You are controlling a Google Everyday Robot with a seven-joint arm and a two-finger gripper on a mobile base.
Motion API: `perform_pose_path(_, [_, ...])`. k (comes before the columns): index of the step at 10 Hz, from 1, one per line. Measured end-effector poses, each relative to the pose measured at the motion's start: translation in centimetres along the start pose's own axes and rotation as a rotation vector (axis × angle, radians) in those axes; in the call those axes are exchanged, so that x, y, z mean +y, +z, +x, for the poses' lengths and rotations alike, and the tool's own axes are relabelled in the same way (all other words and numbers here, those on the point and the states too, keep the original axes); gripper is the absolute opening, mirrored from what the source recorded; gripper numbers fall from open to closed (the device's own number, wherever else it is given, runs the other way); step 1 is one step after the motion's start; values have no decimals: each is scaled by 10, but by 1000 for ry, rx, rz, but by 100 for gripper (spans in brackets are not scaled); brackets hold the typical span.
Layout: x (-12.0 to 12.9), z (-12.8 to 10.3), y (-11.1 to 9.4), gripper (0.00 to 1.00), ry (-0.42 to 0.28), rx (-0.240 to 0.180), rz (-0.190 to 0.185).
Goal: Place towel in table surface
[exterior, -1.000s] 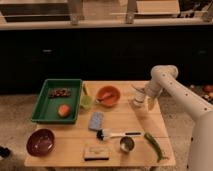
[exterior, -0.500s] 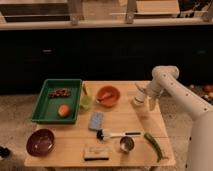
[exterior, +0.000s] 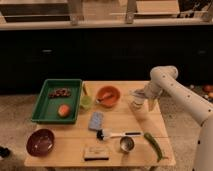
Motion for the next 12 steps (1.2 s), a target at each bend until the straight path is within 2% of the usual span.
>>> perform_pose_path(7, [-2, -3, -15, 80, -19, 6, 15])
perform_pose_path(12, [-3, -3, -26, 80, -56, 14, 8])
